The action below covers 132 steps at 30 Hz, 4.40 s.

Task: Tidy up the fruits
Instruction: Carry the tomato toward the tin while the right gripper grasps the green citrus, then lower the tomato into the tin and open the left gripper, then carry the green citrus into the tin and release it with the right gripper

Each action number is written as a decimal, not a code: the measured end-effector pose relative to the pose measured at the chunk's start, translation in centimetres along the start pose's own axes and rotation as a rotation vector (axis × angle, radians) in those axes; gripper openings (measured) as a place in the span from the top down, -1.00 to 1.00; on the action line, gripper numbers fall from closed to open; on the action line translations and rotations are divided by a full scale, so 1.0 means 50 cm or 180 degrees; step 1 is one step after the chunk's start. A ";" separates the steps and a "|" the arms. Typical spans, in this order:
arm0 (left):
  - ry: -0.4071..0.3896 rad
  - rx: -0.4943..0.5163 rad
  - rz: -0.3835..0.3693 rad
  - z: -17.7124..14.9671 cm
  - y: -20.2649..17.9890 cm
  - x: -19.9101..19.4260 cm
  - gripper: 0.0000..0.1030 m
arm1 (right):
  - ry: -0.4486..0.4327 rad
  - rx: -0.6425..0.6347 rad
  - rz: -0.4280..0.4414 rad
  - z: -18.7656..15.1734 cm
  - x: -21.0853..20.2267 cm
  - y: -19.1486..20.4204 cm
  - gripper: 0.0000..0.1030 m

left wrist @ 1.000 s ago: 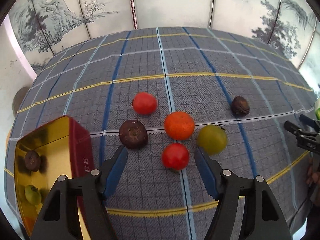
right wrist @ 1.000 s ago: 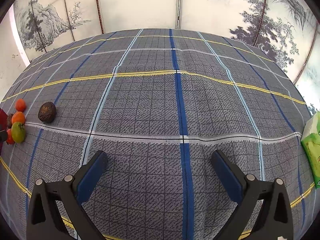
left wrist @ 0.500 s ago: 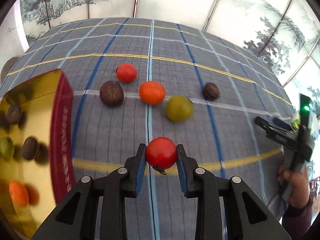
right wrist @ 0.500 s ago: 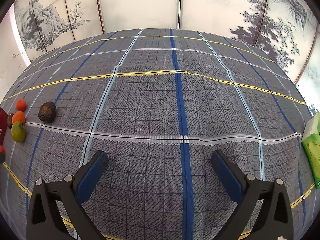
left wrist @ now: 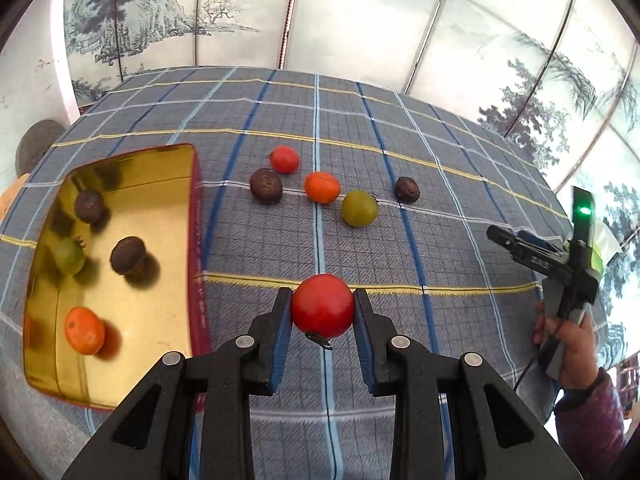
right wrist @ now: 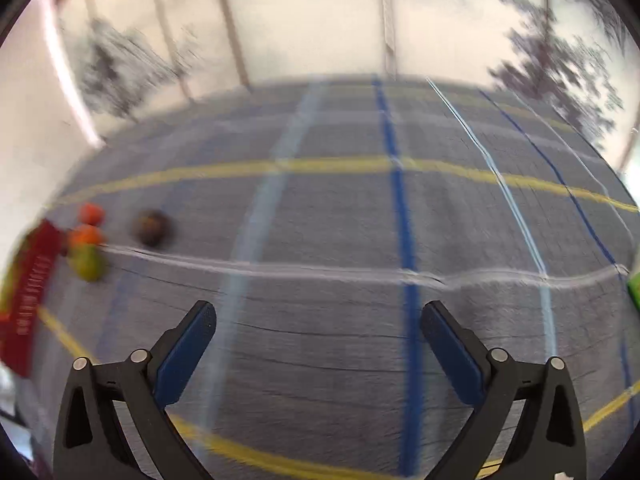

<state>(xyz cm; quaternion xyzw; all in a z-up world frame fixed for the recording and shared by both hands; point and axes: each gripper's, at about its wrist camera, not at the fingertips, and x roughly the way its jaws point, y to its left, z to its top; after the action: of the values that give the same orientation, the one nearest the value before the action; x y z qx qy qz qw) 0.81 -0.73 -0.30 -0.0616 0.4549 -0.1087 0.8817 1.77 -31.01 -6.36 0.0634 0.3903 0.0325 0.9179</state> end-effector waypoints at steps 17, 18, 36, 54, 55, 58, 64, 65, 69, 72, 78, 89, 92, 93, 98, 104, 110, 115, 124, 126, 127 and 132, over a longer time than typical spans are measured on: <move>-0.0155 -0.0119 0.0025 -0.008 0.045 -0.059 0.40 | 0.0239 -0.1371 0.1090 0.035 0.107 0.368 -0.50; -0.0158 -0.0123 0.0025 -0.008 0.046 -0.059 0.40 | 0.0278 -0.1378 0.1078 0.038 0.120 0.372 -0.48; -0.0291 -0.0331 0.0318 -0.028 0.132 -0.091 0.40 | 0.0440 -0.0876 0.1059 -0.016 0.087 0.313 0.33; -0.0265 -0.0322 0.0660 -0.048 0.254 -0.059 0.39 | 0.0453 -0.0881 0.1049 -0.016 0.090 0.315 0.31; -0.0263 -0.0313 0.0658 -0.047 0.251 -0.055 0.39 | 0.0453 -0.0880 0.1051 -0.016 0.090 0.315 0.31; -0.0252 -0.0286 0.0631 -0.046 0.244 -0.047 0.39 | 0.0453 -0.0882 0.1049 -0.016 0.090 0.315 0.31; -0.0208 -0.0189 0.0643 -0.048 0.222 -0.023 0.39 | 0.0454 -0.0880 0.1051 -0.016 0.090 0.315 0.31; -0.0199 -0.0173 0.0646 -0.049 0.219 -0.020 0.39 | 0.0454 -0.0882 0.1050 -0.016 0.089 0.315 0.31; -0.0208 -0.0101 0.0702 -0.050 0.204 -0.013 0.38 | 0.0454 -0.0880 0.1051 -0.016 0.090 0.316 0.31; -0.0206 -0.0039 0.0726 -0.052 0.194 -0.008 0.38 | 0.0455 -0.0881 0.1050 -0.016 0.090 0.316 0.31; -0.0179 0.0054 0.0819 -0.056 0.182 0.001 0.34 | 0.0457 -0.0883 0.1050 -0.016 0.089 0.316 0.31; -0.0316 0.0185 0.1067 -0.058 0.161 -0.012 -0.32 | 0.0458 -0.0885 0.1051 -0.015 0.089 0.315 0.31; -0.0330 0.0221 0.1141 -0.061 0.156 -0.013 -0.32 | 0.0458 -0.0895 0.1046 -0.015 0.089 0.316 0.29; -0.0333 0.0222 0.1162 -0.062 0.156 -0.013 -0.33 | 0.0455 -0.0910 0.1034 -0.015 0.090 0.318 0.30; -0.0346 0.0206 0.1197 -0.067 0.160 -0.023 -0.35 | 0.0444 -0.0939 0.0992 -0.019 0.084 0.318 0.32; -0.0445 0.0198 0.1262 -0.075 0.167 -0.048 -0.44 | 0.0453 -0.0863 0.1133 -0.024 0.055 0.333 0.32; -0.0554 0.0168 0.1294 -0.084 0.180 -0.076 -0.50 | 0.0383 -0.1050 0.1574 0.006 -0.001 0.440 0.32; -0.0582 0.0113 0.1352 -0.098 0.203 -0.096 -0.53 | 0.0433 -0.1320 0.1906 0.013 -0.014 0.572 0.32; -0.0586 -0.0087 0.1526 -0.136 0.277 -0.128 -0.58 | 0.0648 -0.1626 0.2122 0.006 0.032 0.751 0.32; -0.0558 -0.0156 0.1537 -0.146 0.296 -0.135 -0.58 | 0.0718 -0.1650 0.2094 0.002 0.051 0.773 0.32; -0.0550 -0.0176 0.1535 -0.150 0.302 -0.136 -0.58 | 0.0745 -0.1671 0.2085 -0.002 0.058 0.783 0.32; -0.0526 -0.0226 0.1585 -0.166 0.320 -0.141 -0.58 | 0.0827 -0.1740 0.2018 -0.009 0.089 0.820 0.27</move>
<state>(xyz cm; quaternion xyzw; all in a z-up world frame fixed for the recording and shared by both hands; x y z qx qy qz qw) -7.75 16.44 -2.83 0.0126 0.3860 0.1330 0.9128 4.12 10.10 -4.02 -0.0698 0.4409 0.4224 0.7889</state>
